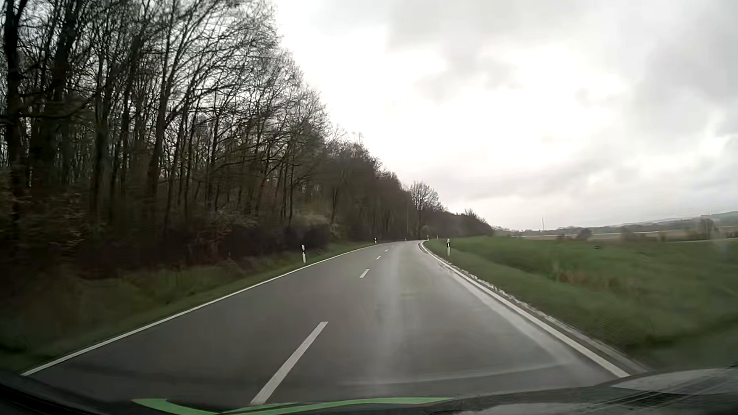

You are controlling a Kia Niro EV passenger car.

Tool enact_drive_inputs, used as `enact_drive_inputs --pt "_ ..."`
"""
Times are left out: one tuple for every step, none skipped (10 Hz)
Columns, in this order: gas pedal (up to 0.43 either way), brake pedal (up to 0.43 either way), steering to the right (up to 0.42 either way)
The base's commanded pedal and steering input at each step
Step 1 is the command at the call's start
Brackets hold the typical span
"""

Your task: Follow the waypoints while adhering to traffic rules and regulations

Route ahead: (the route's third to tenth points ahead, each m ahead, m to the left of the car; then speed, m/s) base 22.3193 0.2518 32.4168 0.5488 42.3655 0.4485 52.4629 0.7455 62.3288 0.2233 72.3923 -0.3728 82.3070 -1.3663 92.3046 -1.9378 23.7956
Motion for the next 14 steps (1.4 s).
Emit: enact_drive_inputs --pt "0.287 0.0 0.0" --pt "0.287 0.0 0.0" --pt "0.287 0.0 0.0" --pt "0.28 0.0 0.0" --pt "0.26 0.0 0.0" --pt "0.228 0.0 0.0" --pt "0.228 0.0 0.0" --pt "0.197 0.0 0.0" --pt "0.189 0.0 0.0" --pt "0.189 0.0 0.0" --pt "0.189 0.0 0.001" --pt "0.197 0.0 0.0" --pt "0.197 0.0 0.001" --pt "0.22 0.0 0.001"
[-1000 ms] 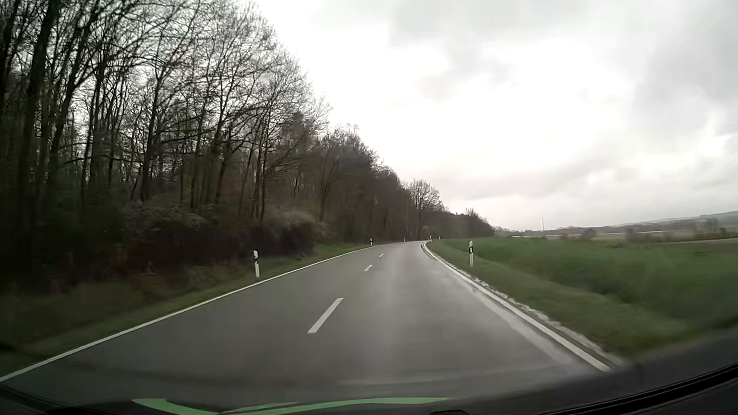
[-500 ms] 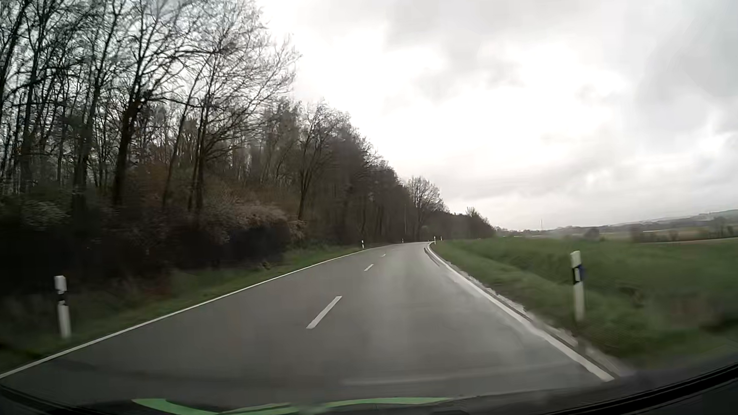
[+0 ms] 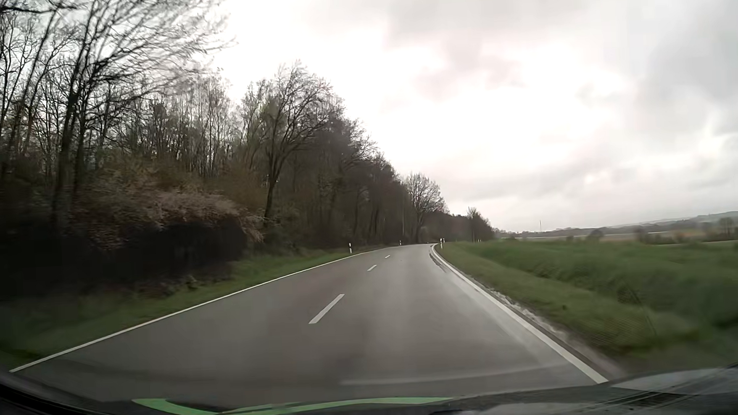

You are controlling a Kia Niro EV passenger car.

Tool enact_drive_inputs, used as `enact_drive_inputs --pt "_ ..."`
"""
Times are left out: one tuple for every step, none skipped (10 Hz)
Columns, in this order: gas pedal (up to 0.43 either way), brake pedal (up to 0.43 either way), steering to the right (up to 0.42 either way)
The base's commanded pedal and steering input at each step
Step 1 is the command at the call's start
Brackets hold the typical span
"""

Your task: Follow the waypoints while adhering to traffic rules and regulations

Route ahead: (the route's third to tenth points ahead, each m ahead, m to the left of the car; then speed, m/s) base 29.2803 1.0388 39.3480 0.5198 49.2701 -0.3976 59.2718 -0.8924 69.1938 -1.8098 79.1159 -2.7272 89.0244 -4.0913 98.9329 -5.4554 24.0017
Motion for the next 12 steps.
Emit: enact_drive_inputs --pt "0.228 0.0 0.002" --pt "0.228 0.0 0.001" --pt "0.228 0.0 0.003" --pt "0.228 0.0 0.005" --pt "0.209 0.0 0.006" --pt "0.177 0.0 0.007" --pt "0.13 0.0 0.007" --pt "0.11 0.0 0.008" --pt "0.11 0.0 0.008" --pt "0.11 0.0 0.008" --pt "0.11 0.0 0.008" --pt "0.087 0.0 0.009"
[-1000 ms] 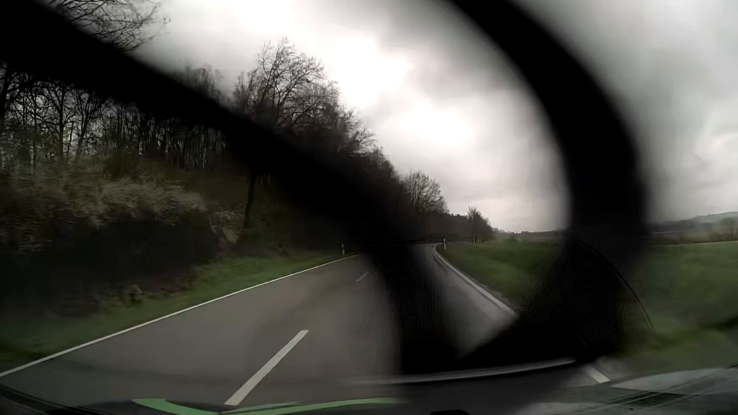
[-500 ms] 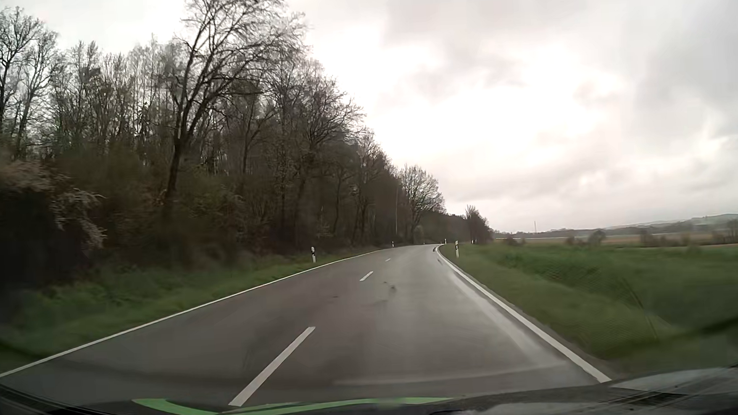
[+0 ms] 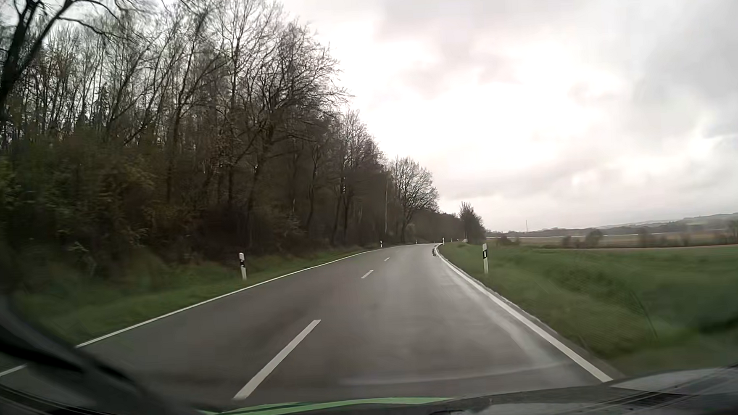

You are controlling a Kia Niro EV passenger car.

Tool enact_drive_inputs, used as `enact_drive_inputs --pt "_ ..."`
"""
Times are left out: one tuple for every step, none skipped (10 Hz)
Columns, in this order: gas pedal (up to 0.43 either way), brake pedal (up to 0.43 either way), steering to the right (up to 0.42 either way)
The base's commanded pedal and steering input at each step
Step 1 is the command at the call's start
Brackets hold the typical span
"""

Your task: Follow the waypoints while adhering to traffic rules and regulations

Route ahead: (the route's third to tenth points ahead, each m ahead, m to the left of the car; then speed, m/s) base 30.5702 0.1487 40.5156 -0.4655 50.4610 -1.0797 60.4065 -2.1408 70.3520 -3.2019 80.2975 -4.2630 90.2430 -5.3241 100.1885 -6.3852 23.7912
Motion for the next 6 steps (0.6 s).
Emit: enact_drive_inputs --pt "0.067 0.0 0.009" --pt "0.067 0.0 0.009" --pt "0.079 0.0 0.009" --pt "0.087 0.0 0.007" --pt "0.13 0.0 0.006" --pt "0.138 0.0 0.006"
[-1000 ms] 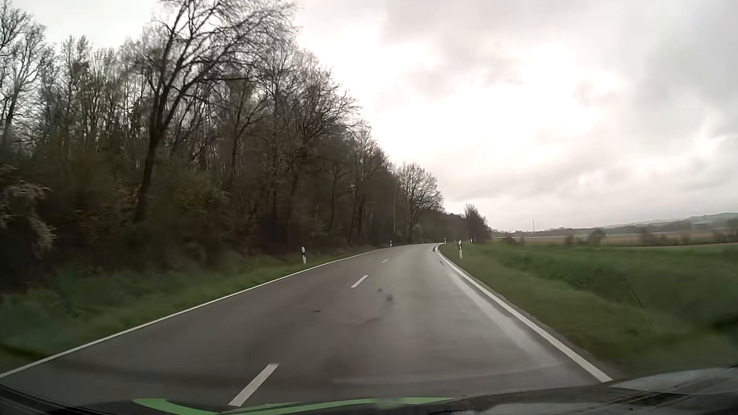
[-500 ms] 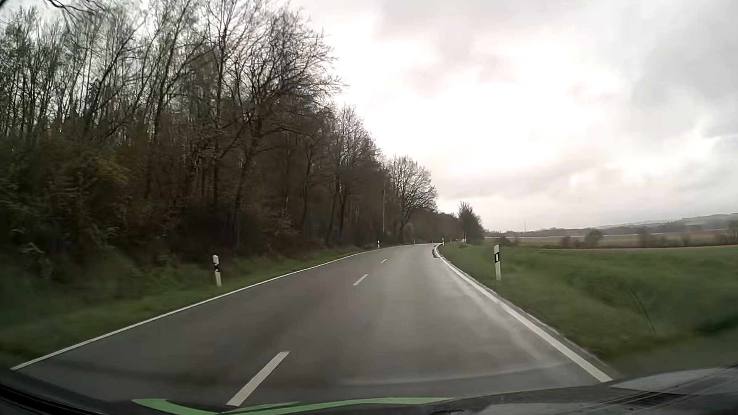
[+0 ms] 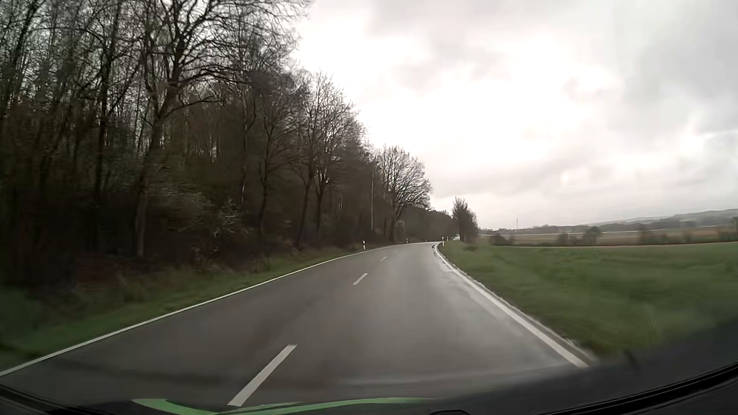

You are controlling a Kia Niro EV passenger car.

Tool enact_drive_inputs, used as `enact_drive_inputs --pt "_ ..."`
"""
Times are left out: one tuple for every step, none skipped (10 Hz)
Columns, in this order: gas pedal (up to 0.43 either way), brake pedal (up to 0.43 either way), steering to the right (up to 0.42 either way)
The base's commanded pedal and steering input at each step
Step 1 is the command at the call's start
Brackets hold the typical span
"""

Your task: Follow the waypoints while adhering to traffic rules and regulations

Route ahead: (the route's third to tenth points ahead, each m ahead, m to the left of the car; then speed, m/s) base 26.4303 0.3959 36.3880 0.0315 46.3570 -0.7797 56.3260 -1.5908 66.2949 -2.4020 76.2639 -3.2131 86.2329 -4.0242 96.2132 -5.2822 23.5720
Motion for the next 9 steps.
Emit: enact_drive_inputs --pt "0.15 0.0 0.006" --pt "0.15 0.0 0.006" --pt "0.157 0.0 0.006" --pt "0.157 0.0 0.006" --pt "0.157 0.0 0.006" --pt "0.15 0.0 0.006" --pt "0.138 0.0 0.006" --pt "0.118 0.0 0.006" --pt "0.087 0.0 0.006"
